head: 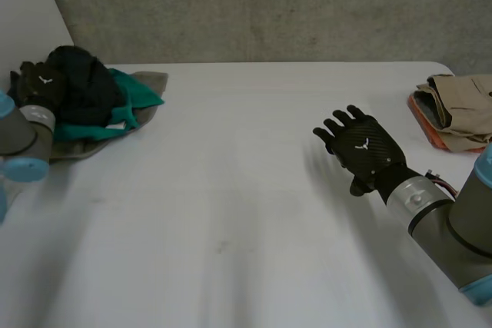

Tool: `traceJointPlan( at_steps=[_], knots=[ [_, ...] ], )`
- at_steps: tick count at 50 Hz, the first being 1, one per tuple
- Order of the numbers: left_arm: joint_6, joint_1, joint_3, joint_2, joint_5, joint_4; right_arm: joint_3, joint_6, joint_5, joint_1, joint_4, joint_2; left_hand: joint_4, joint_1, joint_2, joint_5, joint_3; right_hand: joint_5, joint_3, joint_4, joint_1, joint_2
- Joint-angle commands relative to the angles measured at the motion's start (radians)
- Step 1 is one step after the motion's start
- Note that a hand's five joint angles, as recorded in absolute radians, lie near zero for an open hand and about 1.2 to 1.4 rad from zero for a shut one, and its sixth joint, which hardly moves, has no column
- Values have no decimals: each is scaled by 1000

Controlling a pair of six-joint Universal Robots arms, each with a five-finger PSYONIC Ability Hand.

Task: Fold the laundry.

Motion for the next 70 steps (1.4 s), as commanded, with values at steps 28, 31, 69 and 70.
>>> traceJointPlan(
  at_steps=[28, 31, 69, 70],
  knots=[
    [-549, -798, -996, 867, -3, 108, -21, 10, 197, -41, 0, -89, 298, 389, 294, 347, 312, -40, -28, -28, -50, -34],
    [-531, -853, -981, 744, -8, 35, -21, 7, 197, -42, 1, -89, -306, -215, -310, -257, -292, -40, -28, -28, -50, -34],
    [-167, -339, -688, 534, 11, -403, -71, 324, 357, 349, 268, 52, -660, -569, -664, -611, -646, 69, 81, 81, 59, 74],
    [-167, -339, -677, 523, 8, -410, -71, 309, 364, 351, 259, 63, -467, -376, -471, -418, -453, 227, 239, 239, 217, 233]
  ],
)
